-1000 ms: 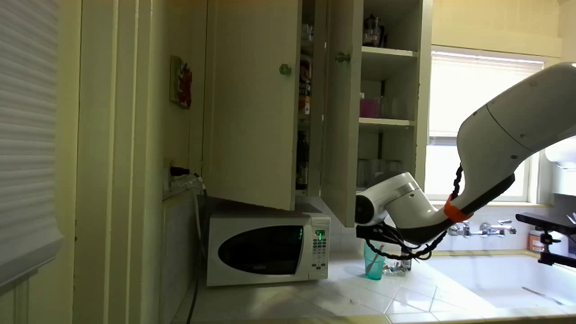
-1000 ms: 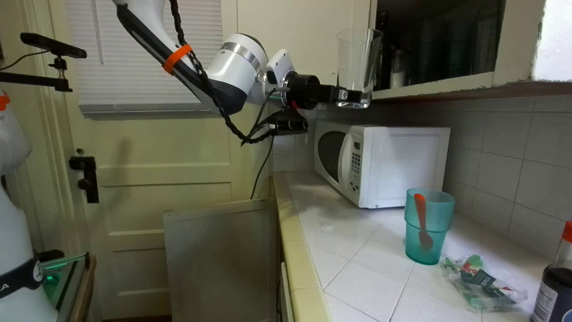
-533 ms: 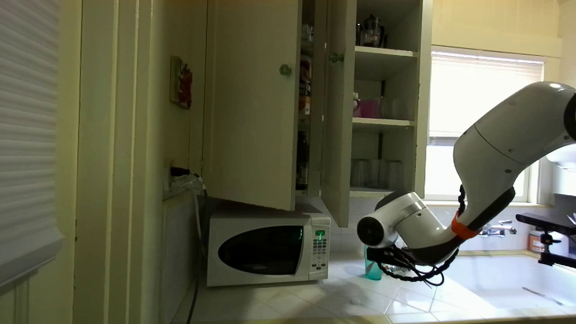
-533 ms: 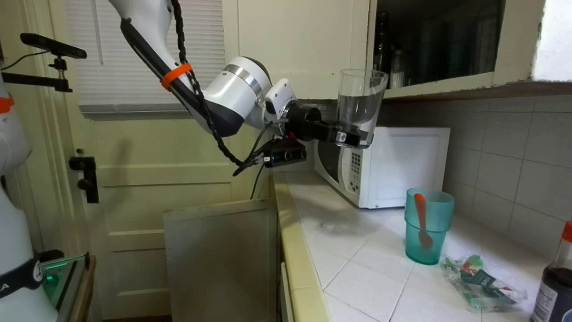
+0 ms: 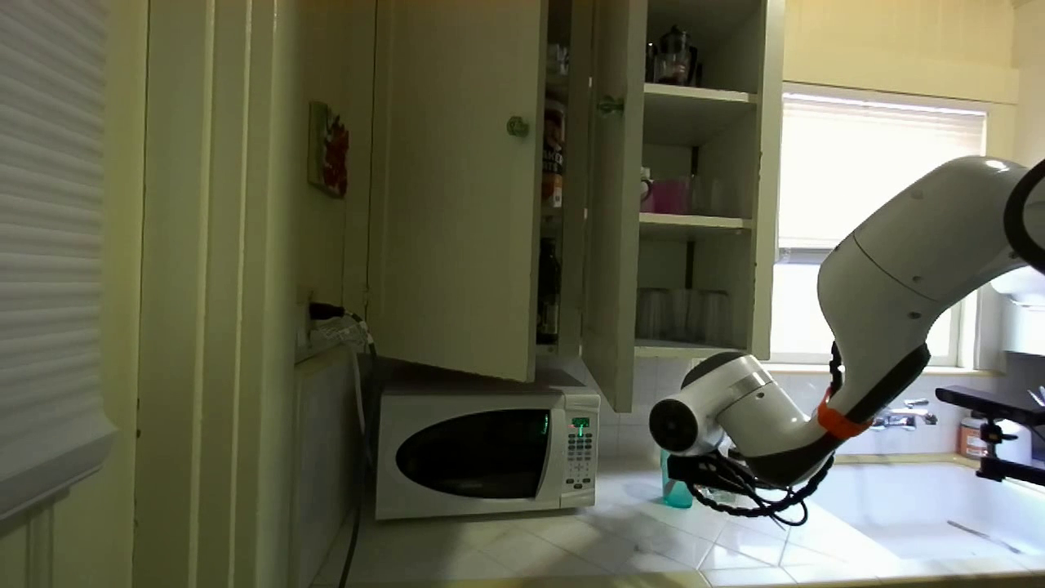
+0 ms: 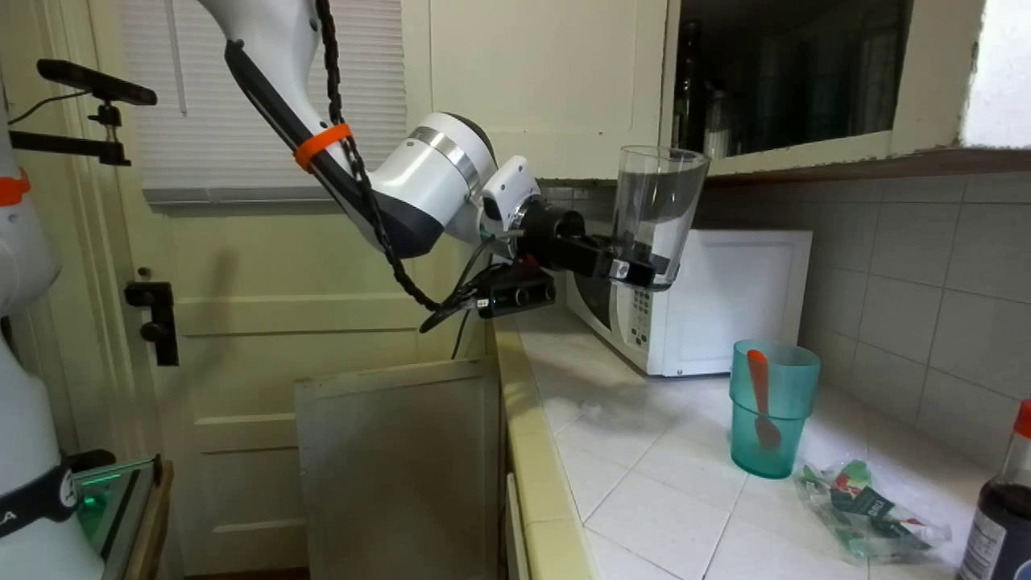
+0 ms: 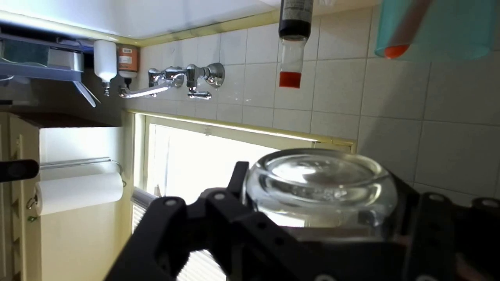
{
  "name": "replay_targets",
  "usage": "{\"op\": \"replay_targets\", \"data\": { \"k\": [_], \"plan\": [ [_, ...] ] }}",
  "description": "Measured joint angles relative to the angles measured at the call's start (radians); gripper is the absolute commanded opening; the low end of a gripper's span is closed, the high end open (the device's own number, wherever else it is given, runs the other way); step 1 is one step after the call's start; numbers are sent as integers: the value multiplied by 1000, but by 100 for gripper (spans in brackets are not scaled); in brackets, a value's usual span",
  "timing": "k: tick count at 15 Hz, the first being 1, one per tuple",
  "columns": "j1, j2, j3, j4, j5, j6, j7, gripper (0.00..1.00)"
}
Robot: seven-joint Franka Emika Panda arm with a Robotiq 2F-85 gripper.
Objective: Remove one glass cup from the upper cabinet on the right and put it on the counter.
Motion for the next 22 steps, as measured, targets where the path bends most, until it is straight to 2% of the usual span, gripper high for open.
{"op": "replay_targets", "data": {
  "k": [4, 13, 22],
  "plan": [
    [1, 85, 6, 17, 57, -4, 6, 51],
    [46, 220, 83, 88, 310, -110, 2, 51],
    [54, 307, 88, 150, 410, -110, -13, 51]
  ]
}}
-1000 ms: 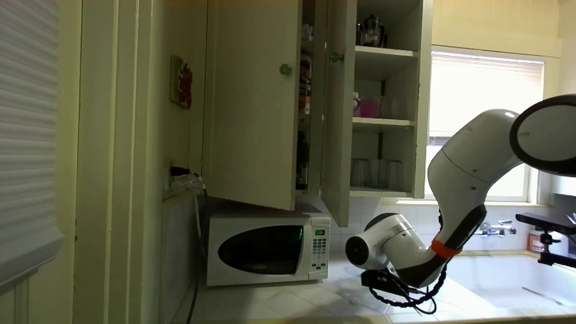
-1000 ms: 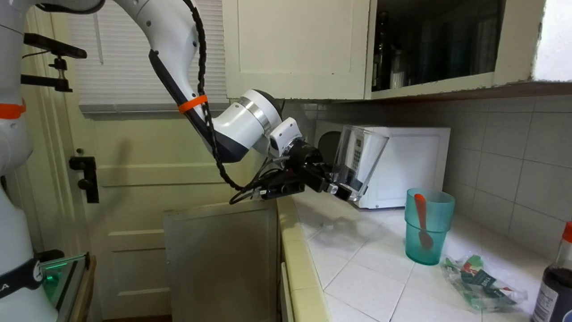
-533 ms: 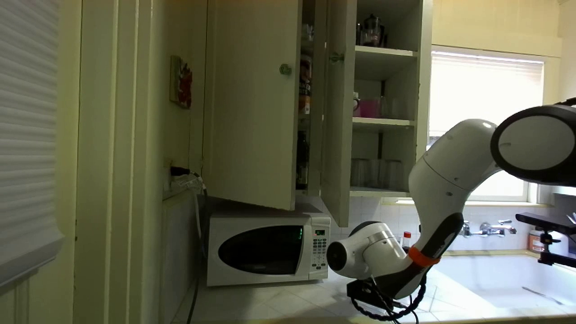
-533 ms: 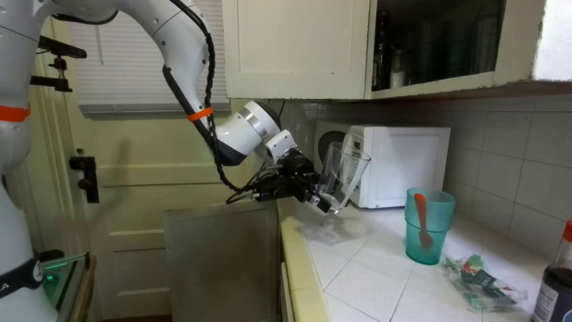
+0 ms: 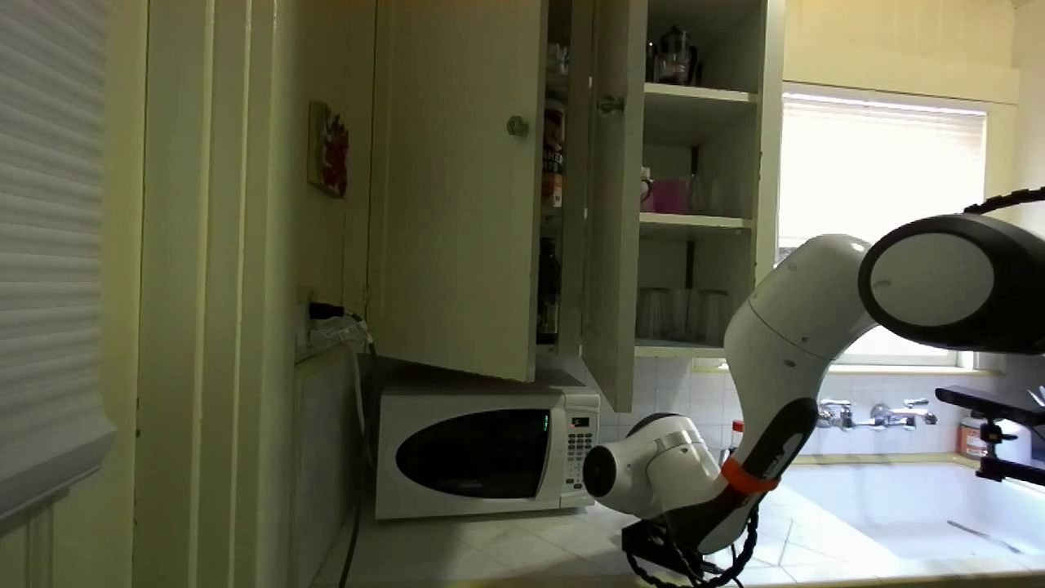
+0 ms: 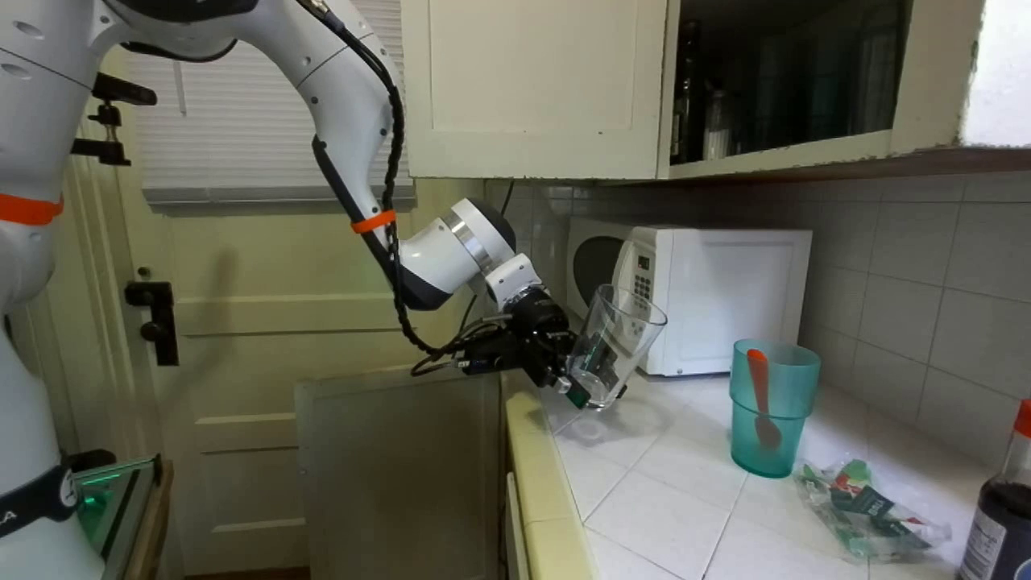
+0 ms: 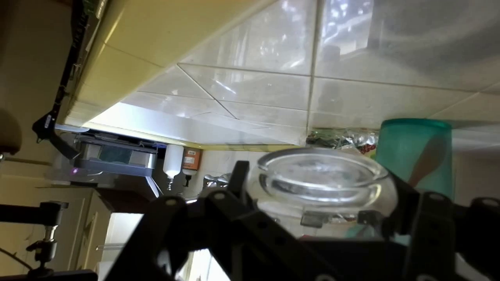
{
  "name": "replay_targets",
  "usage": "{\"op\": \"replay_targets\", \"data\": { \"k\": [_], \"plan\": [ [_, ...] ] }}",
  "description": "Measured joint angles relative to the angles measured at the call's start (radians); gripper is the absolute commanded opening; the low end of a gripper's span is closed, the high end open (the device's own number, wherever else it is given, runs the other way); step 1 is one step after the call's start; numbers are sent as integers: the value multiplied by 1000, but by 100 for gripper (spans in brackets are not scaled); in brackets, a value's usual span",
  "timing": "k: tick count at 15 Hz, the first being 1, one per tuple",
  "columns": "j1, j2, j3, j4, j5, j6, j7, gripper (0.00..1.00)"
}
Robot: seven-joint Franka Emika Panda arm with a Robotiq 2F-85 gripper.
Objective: Remove one glass cup from the upper cabinet on the right and put it on the counter.
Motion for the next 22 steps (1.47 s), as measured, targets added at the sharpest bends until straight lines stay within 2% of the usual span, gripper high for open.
{"op": "replay_targets", "data": {
  "k": [8, 11, 15, 22],
  "plan": [
    [0, 45, 0, 54, 35, 0, -29, 51],
    [2, 52, -1, 59, -14, 8, -26, 51],
    [2, 52, -12, 45, -219, 63, 31, 51],
    [-4, 40, -17, -52, -632, 107, 254, 51]
  ]
}}
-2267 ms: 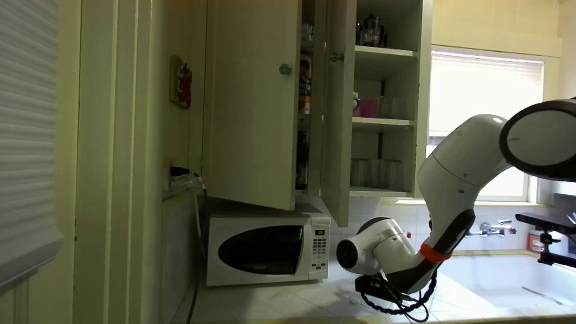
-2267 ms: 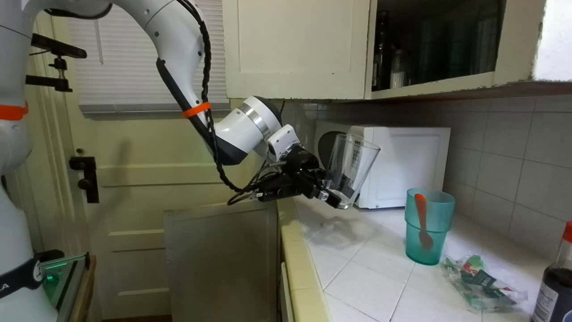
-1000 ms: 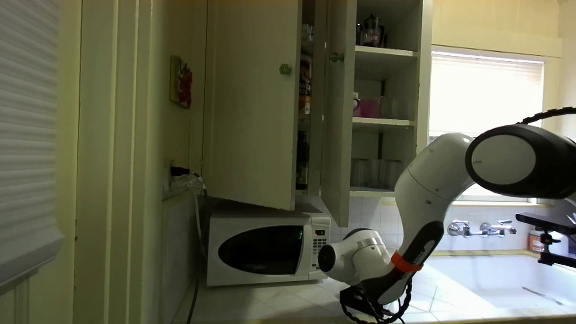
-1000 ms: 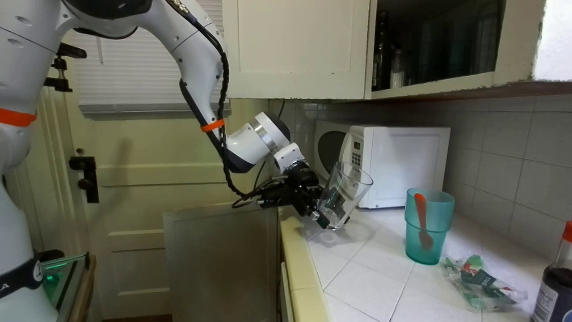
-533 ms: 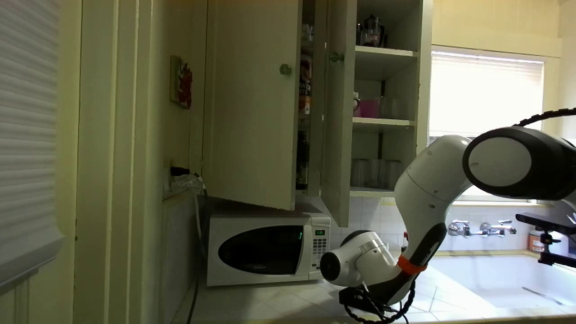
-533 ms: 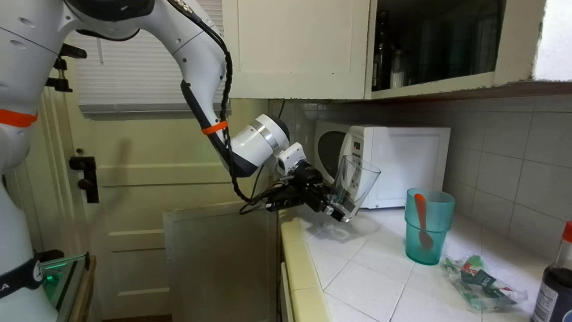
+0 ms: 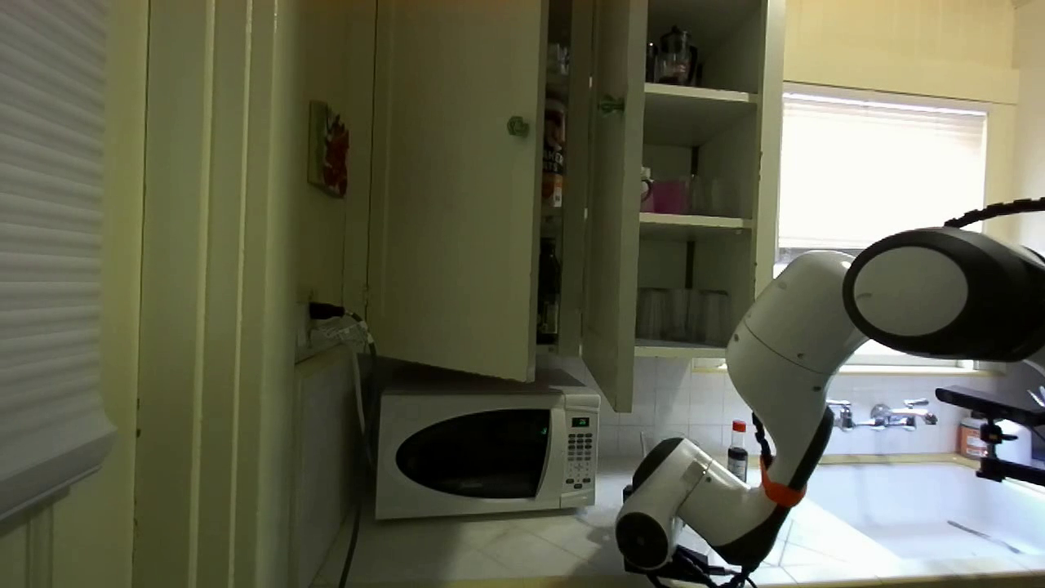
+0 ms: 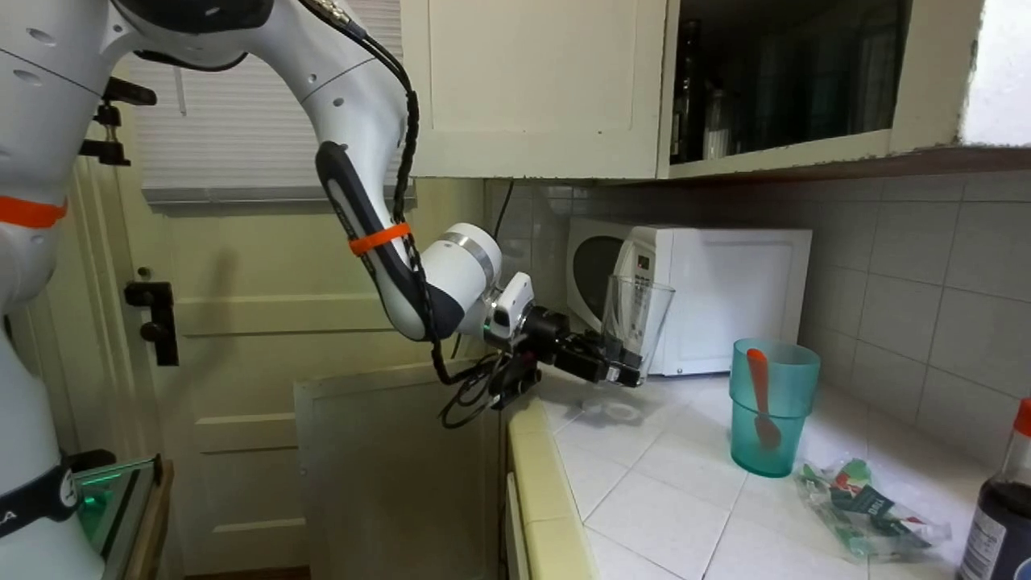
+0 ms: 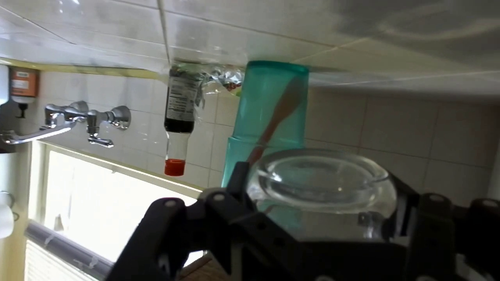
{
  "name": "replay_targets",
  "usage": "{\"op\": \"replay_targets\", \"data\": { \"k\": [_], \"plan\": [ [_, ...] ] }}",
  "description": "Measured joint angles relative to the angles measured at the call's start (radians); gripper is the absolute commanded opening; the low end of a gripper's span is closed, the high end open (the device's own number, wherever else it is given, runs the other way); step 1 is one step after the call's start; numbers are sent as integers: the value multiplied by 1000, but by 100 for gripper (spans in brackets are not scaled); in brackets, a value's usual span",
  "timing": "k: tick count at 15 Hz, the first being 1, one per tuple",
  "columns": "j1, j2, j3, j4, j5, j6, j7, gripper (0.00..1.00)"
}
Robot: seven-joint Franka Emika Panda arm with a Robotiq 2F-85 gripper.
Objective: Remove one glass cup from the upper cabinet on the right and put it on the counter.
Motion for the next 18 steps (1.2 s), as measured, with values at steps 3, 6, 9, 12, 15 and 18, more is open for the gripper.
{"op": "replay_targets", "data": {
  "k": [3, 6, 9, 12, 15, 18],
  "plan": [
    [-5, -16, 1, -59, -113, -4, 99, 51],
    [-29, -49, -3, -122, -211, -5, 229, 51],
    [-207, -114, 147, -142, -273, -7, 219, 51],
    [-384, -173, 317, -155, -330, -3, 223, 51],
    [-532, -198, 478, -166, -381, 7, 227, 51],
    [-657, -188, 626, -187, -438, 16, 227, 51]
  ]
}}
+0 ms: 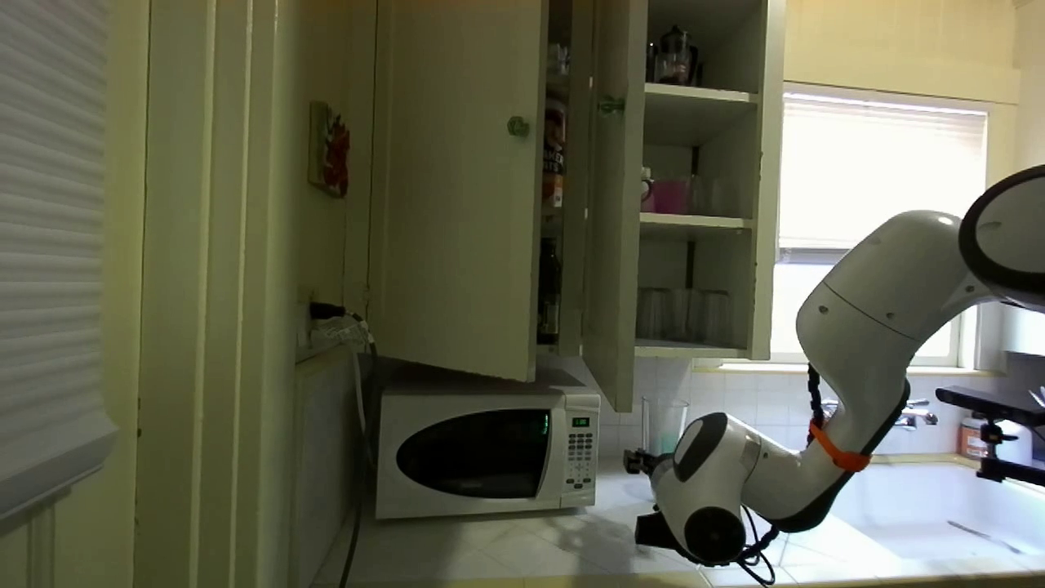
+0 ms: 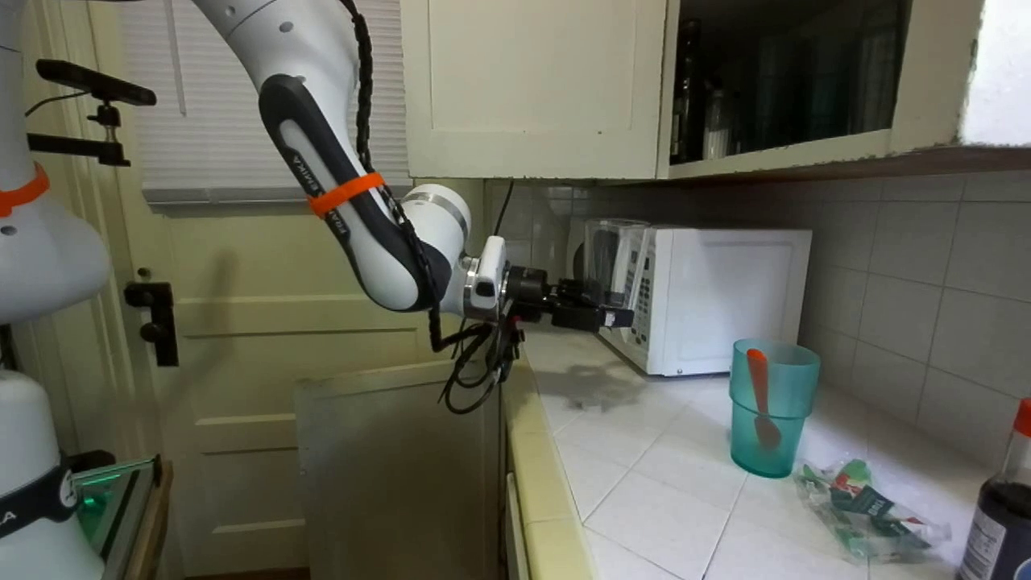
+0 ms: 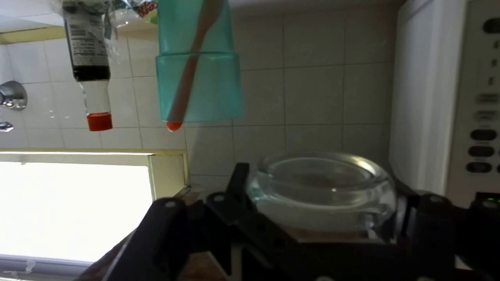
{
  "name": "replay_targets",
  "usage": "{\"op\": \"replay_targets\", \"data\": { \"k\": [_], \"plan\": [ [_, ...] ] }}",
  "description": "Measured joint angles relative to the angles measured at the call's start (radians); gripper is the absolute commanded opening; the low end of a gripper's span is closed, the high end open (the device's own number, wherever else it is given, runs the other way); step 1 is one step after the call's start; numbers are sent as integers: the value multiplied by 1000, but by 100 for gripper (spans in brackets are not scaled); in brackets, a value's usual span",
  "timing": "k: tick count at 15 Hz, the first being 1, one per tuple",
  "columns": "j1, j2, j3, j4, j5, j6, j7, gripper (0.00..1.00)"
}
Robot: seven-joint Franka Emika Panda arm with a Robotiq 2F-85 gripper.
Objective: Remove one glass cup from the upper cabinet on the right and put it on the counter.
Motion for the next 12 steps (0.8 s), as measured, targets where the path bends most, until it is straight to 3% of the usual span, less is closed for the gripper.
{"op": "replay_targets", "data": {
  "k": [5, 7, 9, 12],
  "plan": [
    [-191, 43, 220, -57, -53, 0, -21, 51],
    [-163, 31, 200, -91, -52, 8, -5, 51],
    [-203, 33, 253, -118, -52, 3, -12, 51],
    [-225, 19, 273, -161, -52, 1, -12, 51]
  ]
}}
